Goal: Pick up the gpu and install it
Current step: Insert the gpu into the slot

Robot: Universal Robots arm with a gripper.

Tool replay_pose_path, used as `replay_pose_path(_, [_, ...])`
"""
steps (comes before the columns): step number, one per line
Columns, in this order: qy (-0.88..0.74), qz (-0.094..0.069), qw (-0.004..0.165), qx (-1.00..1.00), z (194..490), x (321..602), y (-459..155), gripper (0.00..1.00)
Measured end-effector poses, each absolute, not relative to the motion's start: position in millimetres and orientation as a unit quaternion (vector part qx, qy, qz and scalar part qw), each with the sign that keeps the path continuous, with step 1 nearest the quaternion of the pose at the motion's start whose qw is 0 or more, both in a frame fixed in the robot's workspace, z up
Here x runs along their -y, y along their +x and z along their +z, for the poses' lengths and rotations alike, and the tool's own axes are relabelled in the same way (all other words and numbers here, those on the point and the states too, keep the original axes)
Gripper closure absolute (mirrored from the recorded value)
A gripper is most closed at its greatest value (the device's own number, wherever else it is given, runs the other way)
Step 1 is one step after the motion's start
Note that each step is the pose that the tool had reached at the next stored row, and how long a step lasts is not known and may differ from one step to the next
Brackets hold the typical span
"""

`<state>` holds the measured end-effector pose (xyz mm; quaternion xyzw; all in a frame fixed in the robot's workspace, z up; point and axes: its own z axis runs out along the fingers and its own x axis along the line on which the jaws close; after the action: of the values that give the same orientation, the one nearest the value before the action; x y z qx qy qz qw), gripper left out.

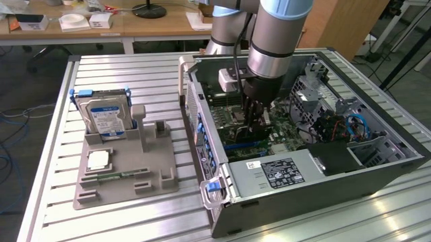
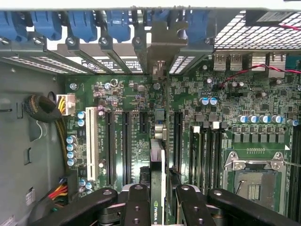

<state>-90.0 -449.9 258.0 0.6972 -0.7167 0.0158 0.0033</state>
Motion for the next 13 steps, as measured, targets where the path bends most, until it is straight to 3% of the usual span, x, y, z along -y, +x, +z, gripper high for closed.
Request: replay_pose_path(13, [0.697, 0.016, 0.003, 0.717, 254.8, 449.9, -90.1, 0.74])
